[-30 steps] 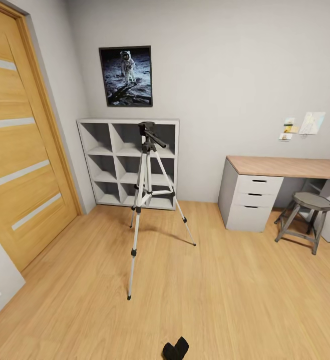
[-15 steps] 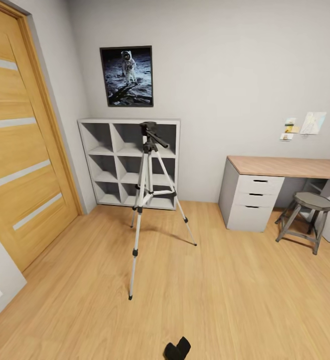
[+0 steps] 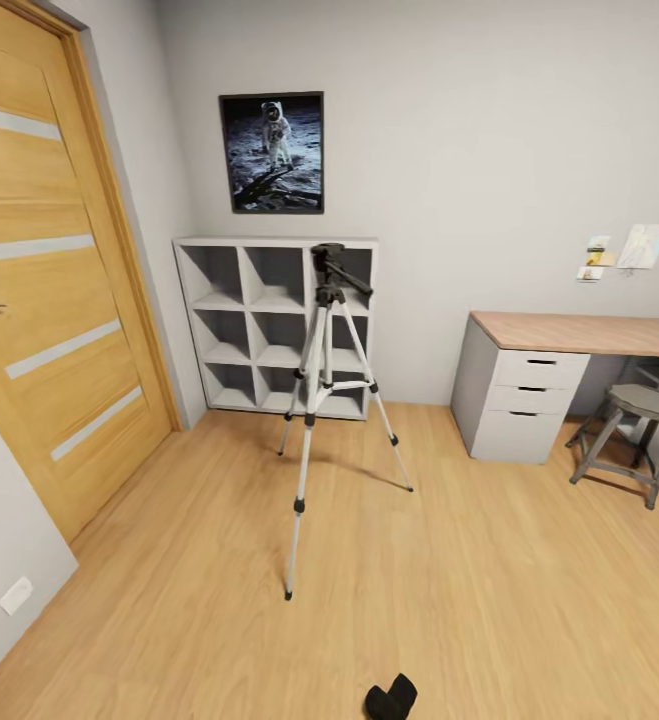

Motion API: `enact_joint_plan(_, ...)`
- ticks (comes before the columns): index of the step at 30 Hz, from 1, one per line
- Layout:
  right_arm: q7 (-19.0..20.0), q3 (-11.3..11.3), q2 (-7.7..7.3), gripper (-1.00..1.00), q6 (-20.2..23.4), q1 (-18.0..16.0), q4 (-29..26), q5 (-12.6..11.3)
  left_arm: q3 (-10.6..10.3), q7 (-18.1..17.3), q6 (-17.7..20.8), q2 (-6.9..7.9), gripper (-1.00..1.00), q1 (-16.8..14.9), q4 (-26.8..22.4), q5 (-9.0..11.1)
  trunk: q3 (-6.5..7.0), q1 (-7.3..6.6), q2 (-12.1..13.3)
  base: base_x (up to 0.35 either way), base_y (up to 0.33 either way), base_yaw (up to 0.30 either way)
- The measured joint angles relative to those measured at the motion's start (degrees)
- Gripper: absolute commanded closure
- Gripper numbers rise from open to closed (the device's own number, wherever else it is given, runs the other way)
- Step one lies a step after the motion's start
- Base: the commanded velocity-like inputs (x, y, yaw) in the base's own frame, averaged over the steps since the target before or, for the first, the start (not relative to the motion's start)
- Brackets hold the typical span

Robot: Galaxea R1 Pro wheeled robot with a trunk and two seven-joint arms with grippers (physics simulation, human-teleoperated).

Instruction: Attach the digital camera to the camera tripod in the bedroom.

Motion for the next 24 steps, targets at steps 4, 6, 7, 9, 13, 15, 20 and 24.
enact_joint_plan(4,0.0,0.0,0.00,-1.00,0.0,0.0,0.0,0.0,0.0,0.0,0.0,-0.04,-1.00,0.0,0.0,0.0,0.00,0.00,0.0,0.000,0.325,0.000)
enact_joint_plan(6,0.0,0.0,0.00,-1.00,0.0,0.0,0.0,0.0,0.0,0.0,0.0,-0.04,-1.00,0.0,0.0,0.0,0.00,0.00,0.0,0.000,0.325,0.000)
enact_joint_plan(7,0.0,0.0,0.00,-1.00,0.0,0.0,0.0,0.0,0.0,0.0,0.0,-0.05,-1.00,0.0,0.0,0.0,0.00,0.00,0.0,0.000,0.325,0.000)
enact_joint_plan(9,0.0,0.0,0.00,-1.00,0.0,0.0,0.0,0.0,0.0,0.0,0.0,-0.05,-1.00,0.0,0.0,0.0,0.00,0.00,0.0,0.000,0.325,0.000)
enact_joint_plan(13,0.0,-0.1,0.00,-1.00,0.0,0.0,0.0,0.0,0.0,0.0,0.0,-0.05,-1.00,0.0,0.0,0.0,0.00,0.00,0.0,0.000,0.324,0.000)
enact_joint_plan(15,0.0,-0.1,0.00,-1.00,0.0,0.0,0.0,0.0,0.0,0.0,0.0,-0.05,-1.00,0.0,0.0,0.0,0.00,0.00,0.0,0.020,0.207,0.000)
enact_joint_plan(20,0.0,0.0,0.00,-1.00,0.0,0.0,0.0,0.0,0.0,0.1,0.0,-0.06,-1.00,0.0,0.0,0.0,0.00,0.00,0.0,0.018,0.083,0.000)
enact_joint_plan(24,0.0,0.0,0.00,-1.00,-0.2,0.0,0.0,0.0,0.0,0.1,0.0,-0.06,-1.00,0.0,0.0,0.0,0.00,0.00,0.0,0.005,0.018,0.000)
